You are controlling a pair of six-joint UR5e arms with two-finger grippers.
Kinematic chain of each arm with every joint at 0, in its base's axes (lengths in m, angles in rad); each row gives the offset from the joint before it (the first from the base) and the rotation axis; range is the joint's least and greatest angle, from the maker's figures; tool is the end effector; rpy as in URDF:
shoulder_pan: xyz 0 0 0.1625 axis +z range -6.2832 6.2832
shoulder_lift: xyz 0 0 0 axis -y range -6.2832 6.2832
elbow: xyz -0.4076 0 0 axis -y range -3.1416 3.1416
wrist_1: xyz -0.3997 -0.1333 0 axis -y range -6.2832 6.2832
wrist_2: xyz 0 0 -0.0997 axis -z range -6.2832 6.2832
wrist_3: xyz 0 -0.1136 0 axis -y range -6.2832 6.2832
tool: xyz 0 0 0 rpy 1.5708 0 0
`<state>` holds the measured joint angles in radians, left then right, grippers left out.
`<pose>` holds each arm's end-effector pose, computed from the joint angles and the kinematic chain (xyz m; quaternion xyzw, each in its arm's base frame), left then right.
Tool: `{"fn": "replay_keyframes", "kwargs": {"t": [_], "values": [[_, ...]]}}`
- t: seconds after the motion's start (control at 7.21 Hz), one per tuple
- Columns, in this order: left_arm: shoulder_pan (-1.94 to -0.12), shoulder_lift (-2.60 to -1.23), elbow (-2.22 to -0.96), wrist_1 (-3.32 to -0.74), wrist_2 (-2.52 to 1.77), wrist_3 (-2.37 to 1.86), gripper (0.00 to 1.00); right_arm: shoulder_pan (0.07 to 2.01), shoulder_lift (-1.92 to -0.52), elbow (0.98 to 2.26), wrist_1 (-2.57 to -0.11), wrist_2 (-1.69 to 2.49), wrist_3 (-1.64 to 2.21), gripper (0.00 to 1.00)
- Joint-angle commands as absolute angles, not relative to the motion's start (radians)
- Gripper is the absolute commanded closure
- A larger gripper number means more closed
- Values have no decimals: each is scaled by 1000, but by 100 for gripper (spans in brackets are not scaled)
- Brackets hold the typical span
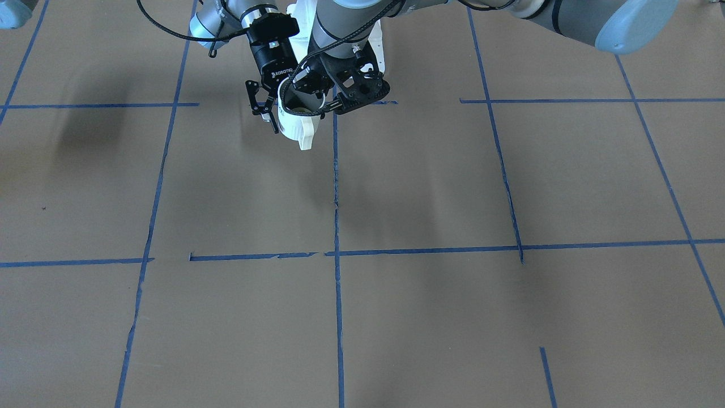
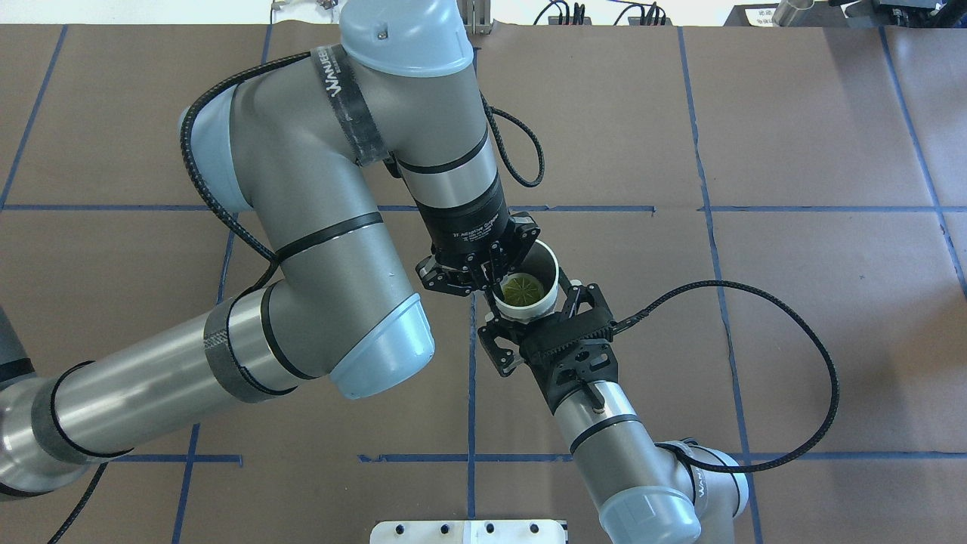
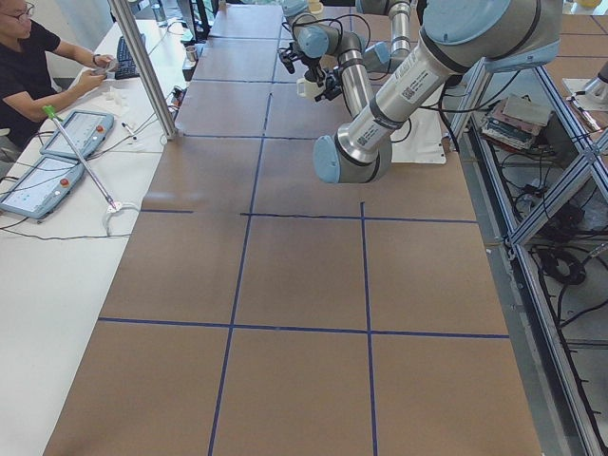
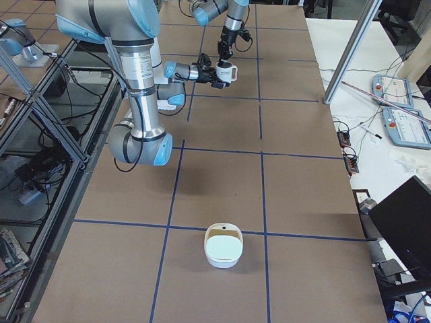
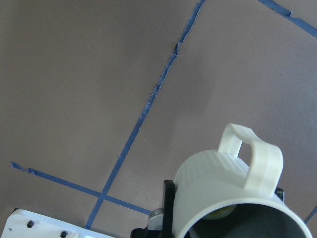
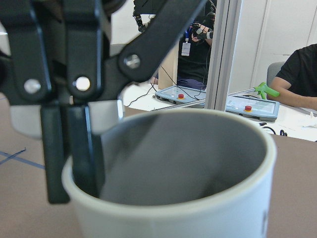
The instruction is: Left arm hands cup to right arm to dump lemon
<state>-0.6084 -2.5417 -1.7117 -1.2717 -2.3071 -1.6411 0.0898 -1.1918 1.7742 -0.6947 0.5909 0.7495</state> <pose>0.4952 -0.4144 0.0198 -0.2207 0.4434 -0.1511 0.8555 -0.5360 -0.2768 0.2293 0.5738 -0.3736 0.0575 0.7266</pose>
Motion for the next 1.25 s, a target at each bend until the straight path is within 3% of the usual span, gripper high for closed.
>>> {"fn": "replay_keyframes", "kwargs": {"t": [0.0, 0.14, 0.28, 0.42, 0.56, 0.83, 1.11], "values": [[-603, -2552, -1709, -1272, -2307, -1646, 91, 86, -1190, 1773, -683, 591, 659, 30], [-601, -2553, -1709, -1273, -2307, -1646, 86, 80, -1190, 1773, -683, 591, 654, 52], [-601, -2551, -1709, -1273, -2309, -1646, 67, 78, -1190, 1773, -684, 591, 652, 62], [-603, -2549, -1710, -1276, -2307, -1644, 11, 77, -1190, 1773, -683, 589, 652, 66], [-603, -2546, -1726, -1278, -2307, -1644, 0, 77, -1192, 1772, -683, 588, 652, 69], [-635, -2495, -1887, -1275, -2306, -1644, 0, 71, -1195, 1773, -678, 583, 656, 78], [-696, -2479, -1919, -1275, -2306, -1644, 0, 80, -1210, 1773, -626, 536, 667, 86]]}}
